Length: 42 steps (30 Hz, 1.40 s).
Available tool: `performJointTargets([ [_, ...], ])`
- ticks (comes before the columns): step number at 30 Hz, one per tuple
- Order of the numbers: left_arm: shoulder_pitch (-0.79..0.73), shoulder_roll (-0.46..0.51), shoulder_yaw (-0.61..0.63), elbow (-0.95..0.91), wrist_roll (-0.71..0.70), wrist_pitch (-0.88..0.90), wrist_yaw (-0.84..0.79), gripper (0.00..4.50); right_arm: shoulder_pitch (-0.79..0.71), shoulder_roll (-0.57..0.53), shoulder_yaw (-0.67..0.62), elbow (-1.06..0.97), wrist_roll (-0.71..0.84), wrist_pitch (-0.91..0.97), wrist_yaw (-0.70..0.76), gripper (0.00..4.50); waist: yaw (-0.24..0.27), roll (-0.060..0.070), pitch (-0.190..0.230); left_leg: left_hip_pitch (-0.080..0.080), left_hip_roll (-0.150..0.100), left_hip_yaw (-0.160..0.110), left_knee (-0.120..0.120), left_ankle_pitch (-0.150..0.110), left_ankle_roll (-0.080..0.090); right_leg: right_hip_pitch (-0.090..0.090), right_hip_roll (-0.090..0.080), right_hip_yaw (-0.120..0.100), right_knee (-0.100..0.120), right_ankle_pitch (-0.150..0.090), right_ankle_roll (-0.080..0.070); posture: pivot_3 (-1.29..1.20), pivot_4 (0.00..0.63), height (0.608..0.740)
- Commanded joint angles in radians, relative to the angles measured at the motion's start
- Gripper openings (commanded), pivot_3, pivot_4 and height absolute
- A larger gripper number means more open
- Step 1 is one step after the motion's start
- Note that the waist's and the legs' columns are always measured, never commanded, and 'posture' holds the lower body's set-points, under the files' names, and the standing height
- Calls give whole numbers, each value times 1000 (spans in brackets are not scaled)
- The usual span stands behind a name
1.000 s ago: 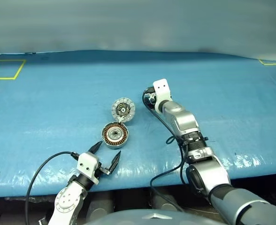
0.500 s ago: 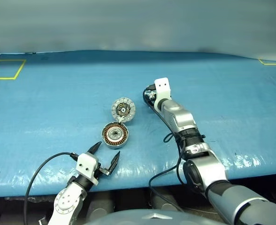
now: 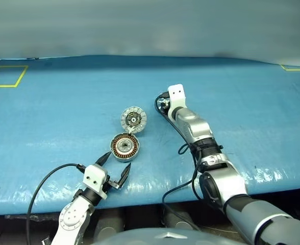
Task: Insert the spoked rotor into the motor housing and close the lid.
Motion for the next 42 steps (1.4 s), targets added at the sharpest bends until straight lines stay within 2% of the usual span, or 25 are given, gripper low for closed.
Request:
performJointTargets([
  [1, 7, 3, 6, -15, 2, -28, -1, 4500, 3, -2, 5, 17, -14, 2, -8, 1404, 0, 0, 0, 0, 0, 0, 0, 0, 0, 0, 0, 0, 0, 0, 0, 0, 150, 740],
  [7, 9, 1, 8, -9, 2, -33, -2, 4500, 29, -34, 28, -103, -31, 26, 18, 1378, 2, 0, 0, 0, 0, 0, 1, 1, 1, 0, 0, 1, 0, 0, 0, 0, 150, 740],
  [13, 9, -1, 6, -11, 0, -27, -4, 4500, 72, -141, 28, -389, -11, 133, 111, 1356, 8, 2, 1, -6, -1, 0, 0, 0, 1, -5, -1, 0, 0, 1, 1, 0, 150, 740],
  [19, 10, -2, 1, -20, 0, -18, -4, 4500, 159, -355, 124, -763, 42, 259, 392, 1356, 8, 3, 2, -6, 0, 0, -1, 0, 1, -6, 0, 0, -1, 1, 2, 0, 150, 740],
  [25, 8, -3, -1, -27, -18, -35, -20, 4500, 269, -677, 273, -1100, 142, 321, 765, 1356, 13, 3, 3, -5, -1, -1, 0, 0, 1, -4, -1, -1, -2, -1, -2, 0, 150, 740],
  [27, 6, -3, 0, -30, -19, -39, -25, 4500, 299, -716, 297, -1175, 200, 337, 839, 1356, 12, 3, 3, -5, -1, -1, 1, 0, 2, -4, -2, -1, -2, -1, -2, 0, 150, 740],
  [34, 7, 2, 9, -38, -12, -34, -25, 4500, 320, -535, 393, -1279, 233, 440, 718, 1356, 11, 2, 3, -4, 1, -1, 2, 0, 1, -4, 0, -1, 0, -4, 2, 0, 150, 740],
  [38, 7, 4, 13, -39, -12, -29, -23, 4500, 312, -361, 430, -1273, 228, 540, 578, 1356, 12, 1, 2, -5, 0, -1, 2, 0, 1, -4, -1, -1, -1, -1, -1, 0, 150, 740],
  [42, 5, 5, 13, -39, -14, -27, -24, 4500, 288, -287, 484, -1232, 202, 560, 515, 1356, 17, 1, 2, -5, 0, -1, 2, 0, 1, -4, -2, -1, -1, -1, -1, 0, 150, 740],
])
